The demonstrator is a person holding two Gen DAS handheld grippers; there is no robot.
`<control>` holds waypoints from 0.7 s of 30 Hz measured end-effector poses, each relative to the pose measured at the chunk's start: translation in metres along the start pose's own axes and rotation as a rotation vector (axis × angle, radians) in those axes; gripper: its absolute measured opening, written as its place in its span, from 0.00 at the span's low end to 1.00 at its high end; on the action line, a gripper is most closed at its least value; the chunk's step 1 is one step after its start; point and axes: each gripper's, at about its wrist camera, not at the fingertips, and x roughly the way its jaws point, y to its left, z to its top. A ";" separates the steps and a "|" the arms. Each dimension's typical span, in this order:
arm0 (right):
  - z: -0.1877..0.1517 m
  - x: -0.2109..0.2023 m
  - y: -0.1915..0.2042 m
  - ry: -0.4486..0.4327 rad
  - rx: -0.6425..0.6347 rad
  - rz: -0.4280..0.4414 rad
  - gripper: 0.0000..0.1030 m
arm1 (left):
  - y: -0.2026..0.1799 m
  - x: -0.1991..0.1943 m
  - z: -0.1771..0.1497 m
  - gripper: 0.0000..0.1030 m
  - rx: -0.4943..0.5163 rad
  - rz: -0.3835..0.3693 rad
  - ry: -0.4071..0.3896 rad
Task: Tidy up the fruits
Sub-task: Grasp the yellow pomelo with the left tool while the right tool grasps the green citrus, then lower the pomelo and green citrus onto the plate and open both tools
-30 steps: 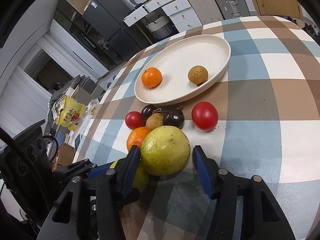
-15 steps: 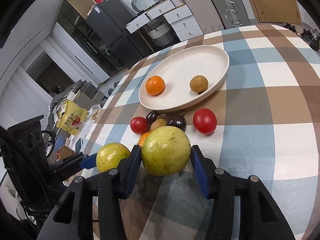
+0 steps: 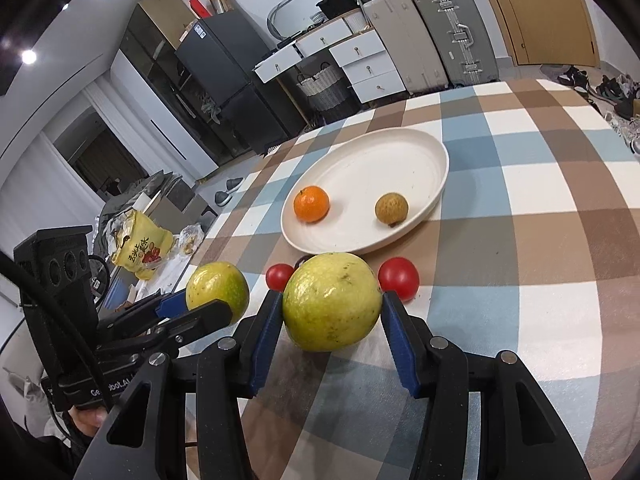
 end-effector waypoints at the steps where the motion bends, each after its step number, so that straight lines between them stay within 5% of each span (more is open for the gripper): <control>1: 0.003 -0.002 0.000 -0.007 -0.003 0.000 0.49 | 0.001 0.000 0.003 0.45 0.000 0.005 -0.005; 21: 0.055 0.004 -0.006 -0.051 -0.042 -0.032 0.49 | 0.011 0.031 0.061 0.45 0.016 0.049 -0.053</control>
